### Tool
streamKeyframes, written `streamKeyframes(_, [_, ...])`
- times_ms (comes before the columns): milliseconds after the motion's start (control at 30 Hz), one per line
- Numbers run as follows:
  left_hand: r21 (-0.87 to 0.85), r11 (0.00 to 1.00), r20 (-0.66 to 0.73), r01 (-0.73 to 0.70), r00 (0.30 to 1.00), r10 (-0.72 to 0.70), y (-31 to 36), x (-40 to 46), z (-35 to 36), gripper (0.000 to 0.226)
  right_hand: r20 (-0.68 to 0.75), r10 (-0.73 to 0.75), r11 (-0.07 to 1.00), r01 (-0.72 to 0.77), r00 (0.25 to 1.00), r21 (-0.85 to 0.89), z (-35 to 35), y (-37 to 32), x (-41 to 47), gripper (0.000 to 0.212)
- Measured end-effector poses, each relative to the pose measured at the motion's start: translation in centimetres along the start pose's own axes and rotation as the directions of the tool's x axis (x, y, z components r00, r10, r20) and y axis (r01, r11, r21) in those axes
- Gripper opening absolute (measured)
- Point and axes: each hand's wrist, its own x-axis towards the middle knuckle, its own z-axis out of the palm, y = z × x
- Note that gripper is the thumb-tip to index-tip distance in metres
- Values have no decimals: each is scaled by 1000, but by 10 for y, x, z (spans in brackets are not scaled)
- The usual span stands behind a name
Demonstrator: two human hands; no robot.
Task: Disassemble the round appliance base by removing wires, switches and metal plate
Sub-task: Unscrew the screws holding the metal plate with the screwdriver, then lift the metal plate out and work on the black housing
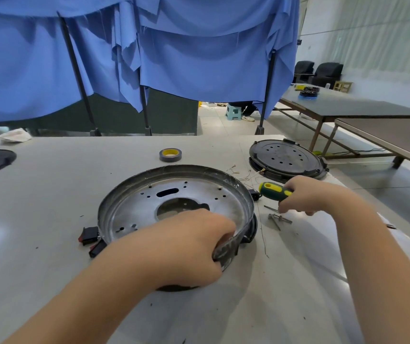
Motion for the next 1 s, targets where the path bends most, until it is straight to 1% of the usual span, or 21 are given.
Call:
streamKeyframes(167, [-116,993,-94,-1,996,-10,-8,-4,-16,24,1,-132,989,131,991,69,-5,-14,-9,16])
streamKeyframes(267, [-157,987,-119,-11,993,-8,-10,-7,-23,24,28,-197,974,192,980,122,-4,-24,-14,14])
streamKeyframes(367, [-193,980,-151,-43,988,13,-10,-10,-30,23,26,-229,945,216,973,244,-2,-29,-16,13])
streamKeyframes(467, [-214,975,-182,-63,983,23,-11,-13,-35,20,-9,-215,911,204,977,359,-2,-30,-16,15])
streamKeyframes(533, [-211,976,-205,-58,979,14,-13,-15,-37,17,-34,-207,859,198,978,473,-4,-32,-17,19])
streamKeyframes(600, [-188,981,-236,-49,972,3,-17,-15,-40,12,-47,-185,783,176,982,596,-6,-35,-18,21])
streamKeyframes(667, [-159,987,-272,-31,962,-13,-22,-14,-40,11,-53,-144,720,141,988,679,-8,-39,-18,18])
streamKeyframes(733, [-107,994,-318,-17,948,-18,-26,-12,-39,12,-45,-102,628,100,994,772,-11,-42,-18,13])
streamKeyframes(800, [-68,998,-360,-11,933,-15,-28,-10,-37,11,-10,-95,519,58,995,853,-13,-43,-20,11])
streamKeyframes(833, [-63,998,-373,-7,928,-17,-28,-9,-37,12,13,-105,482,40,994,875,-13,-43,-21,13])
streamKeyframes(900, [-59,998,-389,-6,921,-18,-29,-8,-36,16,60,-126,450,4,990,893,-14,-44,-23,18])
streamKeyframes(1000, [-34,999,-405,-4,914,-10,-31,-7,-36,9,94,-142,377,-33,985,925,-15,-45,-25,28])
